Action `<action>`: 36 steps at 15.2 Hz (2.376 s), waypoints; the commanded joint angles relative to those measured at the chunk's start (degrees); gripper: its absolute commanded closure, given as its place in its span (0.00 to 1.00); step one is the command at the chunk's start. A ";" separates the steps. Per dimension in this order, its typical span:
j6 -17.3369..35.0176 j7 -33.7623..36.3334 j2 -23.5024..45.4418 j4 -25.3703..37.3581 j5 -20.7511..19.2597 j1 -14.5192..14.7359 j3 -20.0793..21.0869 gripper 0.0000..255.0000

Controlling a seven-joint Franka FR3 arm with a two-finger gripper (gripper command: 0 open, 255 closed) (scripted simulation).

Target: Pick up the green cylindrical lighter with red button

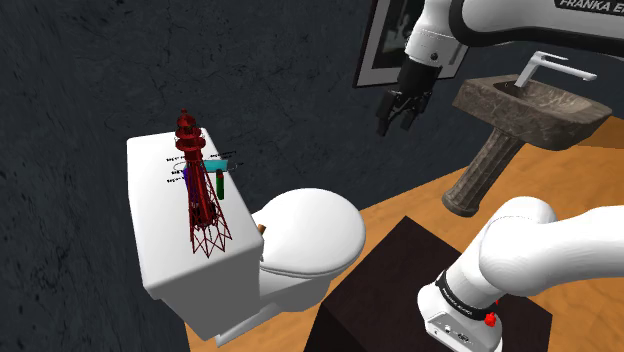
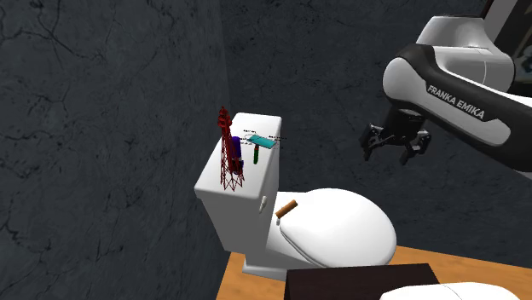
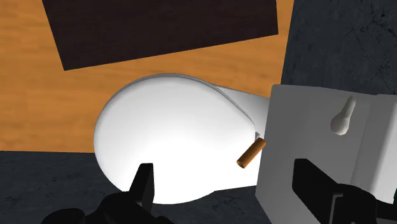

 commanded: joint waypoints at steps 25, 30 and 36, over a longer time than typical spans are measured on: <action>18.49 24.85 39.54 24.18 3.47 7.09 19.30 0.00; 18.95 30.53 50.14 34.53 -0.32 9.42 21.48 0.00; 20.76 32.76 55.24 37.81 -2.28 10.93 21.86 0.00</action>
